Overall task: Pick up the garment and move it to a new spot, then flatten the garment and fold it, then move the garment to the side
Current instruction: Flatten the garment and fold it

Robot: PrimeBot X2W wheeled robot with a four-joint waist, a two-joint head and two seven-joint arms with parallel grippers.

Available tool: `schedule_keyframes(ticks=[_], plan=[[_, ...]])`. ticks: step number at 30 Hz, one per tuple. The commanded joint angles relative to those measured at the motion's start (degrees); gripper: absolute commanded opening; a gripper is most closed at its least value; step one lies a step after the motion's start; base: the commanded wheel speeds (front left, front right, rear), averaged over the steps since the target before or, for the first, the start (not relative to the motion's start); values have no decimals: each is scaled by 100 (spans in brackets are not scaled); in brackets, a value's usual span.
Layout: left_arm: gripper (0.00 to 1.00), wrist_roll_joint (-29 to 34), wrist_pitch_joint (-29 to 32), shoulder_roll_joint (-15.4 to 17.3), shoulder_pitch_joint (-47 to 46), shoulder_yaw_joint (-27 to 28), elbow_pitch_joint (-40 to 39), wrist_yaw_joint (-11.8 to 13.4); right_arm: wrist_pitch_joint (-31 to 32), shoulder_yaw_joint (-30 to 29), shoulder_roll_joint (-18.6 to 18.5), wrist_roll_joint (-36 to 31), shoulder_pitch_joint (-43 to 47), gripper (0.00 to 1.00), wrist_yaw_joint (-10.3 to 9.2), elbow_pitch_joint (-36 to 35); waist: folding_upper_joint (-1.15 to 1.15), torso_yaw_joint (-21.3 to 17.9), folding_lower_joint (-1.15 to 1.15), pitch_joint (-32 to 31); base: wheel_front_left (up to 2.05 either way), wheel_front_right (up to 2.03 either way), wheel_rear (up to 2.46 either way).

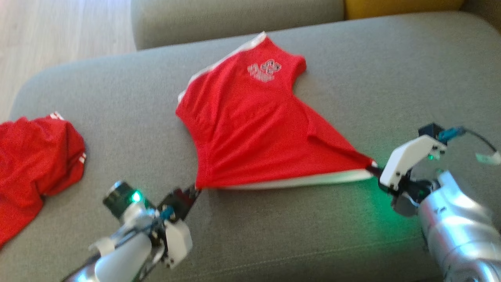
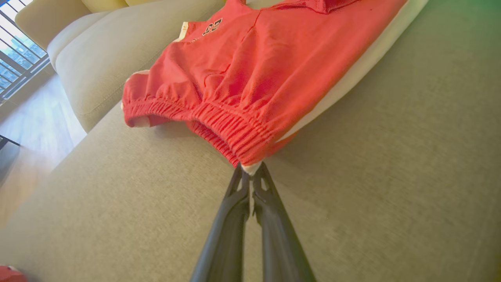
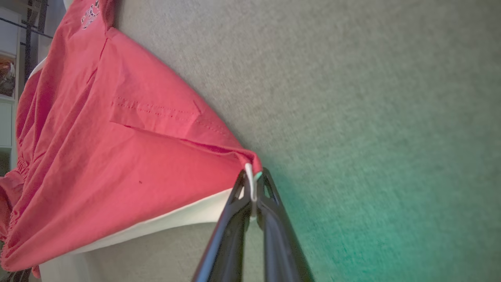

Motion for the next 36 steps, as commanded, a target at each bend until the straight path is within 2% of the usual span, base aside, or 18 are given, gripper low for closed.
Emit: schedule_keyframes(ticks=[1,13,24,36], plan=[[0,-55,-30,136,19,197,-118,24,8,-2,86,-128,60,0,-2,-151,0,-86,1,-233,0,0,0],[0,-194,-30,127,523,198,-241,97,-77,-431,213,-465,356,0,-2,-151,0,-120,1,-405,0,0,0],[0,-282,-30,150,766,289,-455,168,-65,-593,279,-637,380,0,-2,-151,0,-165,1,-521,0,0,0],[0,-355,-30,177,1021,319,-786,217,36,-457,287,-568,388,0,-2,-179,0,-202,1,-716,0,0,0]])
